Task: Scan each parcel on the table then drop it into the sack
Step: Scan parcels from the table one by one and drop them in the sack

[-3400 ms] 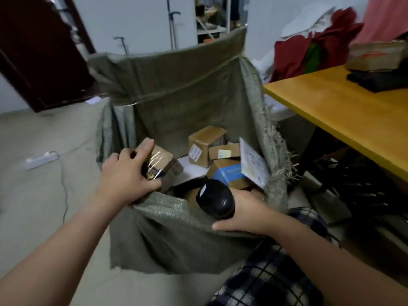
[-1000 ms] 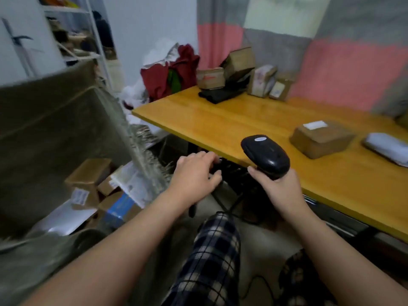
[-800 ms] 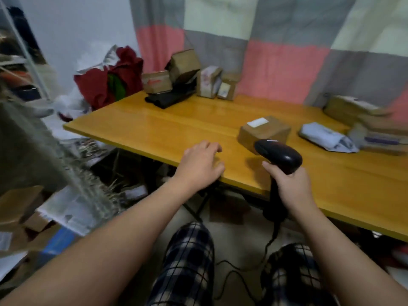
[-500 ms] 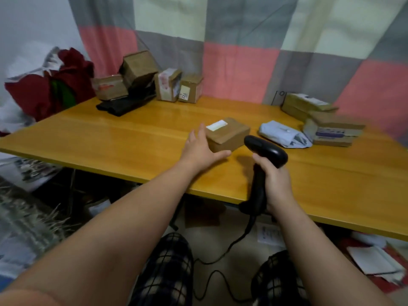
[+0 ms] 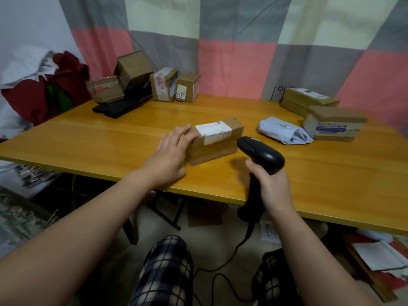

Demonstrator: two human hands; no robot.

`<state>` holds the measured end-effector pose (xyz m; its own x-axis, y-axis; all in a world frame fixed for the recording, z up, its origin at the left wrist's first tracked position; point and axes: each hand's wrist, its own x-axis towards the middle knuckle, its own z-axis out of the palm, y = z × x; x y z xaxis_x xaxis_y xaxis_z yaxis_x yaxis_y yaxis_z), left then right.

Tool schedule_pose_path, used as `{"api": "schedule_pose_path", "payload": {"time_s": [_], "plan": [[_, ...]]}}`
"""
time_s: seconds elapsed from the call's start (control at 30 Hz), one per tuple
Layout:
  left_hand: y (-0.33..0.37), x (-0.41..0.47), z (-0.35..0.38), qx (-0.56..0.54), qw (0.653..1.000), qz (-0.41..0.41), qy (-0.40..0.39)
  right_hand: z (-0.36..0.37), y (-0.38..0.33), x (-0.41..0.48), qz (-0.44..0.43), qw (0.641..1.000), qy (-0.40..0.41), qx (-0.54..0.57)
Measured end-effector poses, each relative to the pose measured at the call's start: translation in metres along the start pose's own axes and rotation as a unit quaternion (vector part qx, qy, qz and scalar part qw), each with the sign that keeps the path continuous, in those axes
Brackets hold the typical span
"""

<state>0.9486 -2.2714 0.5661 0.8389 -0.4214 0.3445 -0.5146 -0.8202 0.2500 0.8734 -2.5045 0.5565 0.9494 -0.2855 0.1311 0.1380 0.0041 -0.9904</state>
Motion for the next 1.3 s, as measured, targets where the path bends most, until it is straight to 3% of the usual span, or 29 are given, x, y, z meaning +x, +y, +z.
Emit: {"api": "schedule_pose_path", "payload": {"time_s": [0.07,0.13,0.23,0.37,0.5,0.6,0.67,0.73,0.83,0.97,1.03,1.2,1.3], "plan": [[0.001,-0.003,-0.002,-0.097,0.995,-0.026,-0.02,0.001,0.001,0.0,-0.008,1.0,-0.007,-0.012],[0.008,0.001,-0.004,-0.2,0.978,-0.057,0.01,0.002,0.0,0.0,-0.013,1.0,-0.01,-0.014],[0.02,0.014,-0.001,-0.248,0.962,-0.097,0.064,0.001,0.001,0.0,-0.021,0.999,-0.014,-0.019],[0.022,0.033,0.001,-0.274,0.942,-0.185,0.054,0.001,0.002,-0.001,-0.022,0.999,-0.017,-0.021],[0.02,0.022,-0.005,-0.102,0.984,-0.073,0.129,-0.001,0.004,0.0,-0.012,1.0,-0.016,-0.015],[0.008,0.0,-0.006,-0.016,0.999,0.024,0.014,-0.001,0.004,0.0,-0.01,1.0,-0.01,-0.021],[0.001,-0.014,-0.005,-0.038,0.996,0.041,-0.065,0.001,0.003,0.0,-0.012,1.0,-0.01,-0.023],[0.002,-0.017,-0.005,-0.118,0.992,-0.001,-0.037,0.001,0.003,0.001,-0.014,0.999,-0.012,-0.03],[0.008,-0.008,-0.005,-0.167,0.975,-0.135,0.047,0.002,0.003,0.0,-0.011,0.999,-0.006,-0.04],[0.007,0.002,-0.005,-0.306,0.909,-0.278,-0.049,0.004,-0.004,-0.002,-0.011,0.998,-0.033,-0.043],[0.008,0.002,-0.007,-0.323,0.908,-0.264,-0.041,0.005,-0.008,-0.001,-0.009,0.998,-0.065,-0.016],[0.018,-0.01,-0.012,-0.263,0.952,-0.153,0.042,0.014,-0.003,-0.012,-0.03,0.995,-0.099,0.005],[0.017,-0.019,-0.013,-0.264,0.949,-0.151,0.08,0.017,0.002,-0.018,-0.043,0.995,-0.086,-0.016]]}}
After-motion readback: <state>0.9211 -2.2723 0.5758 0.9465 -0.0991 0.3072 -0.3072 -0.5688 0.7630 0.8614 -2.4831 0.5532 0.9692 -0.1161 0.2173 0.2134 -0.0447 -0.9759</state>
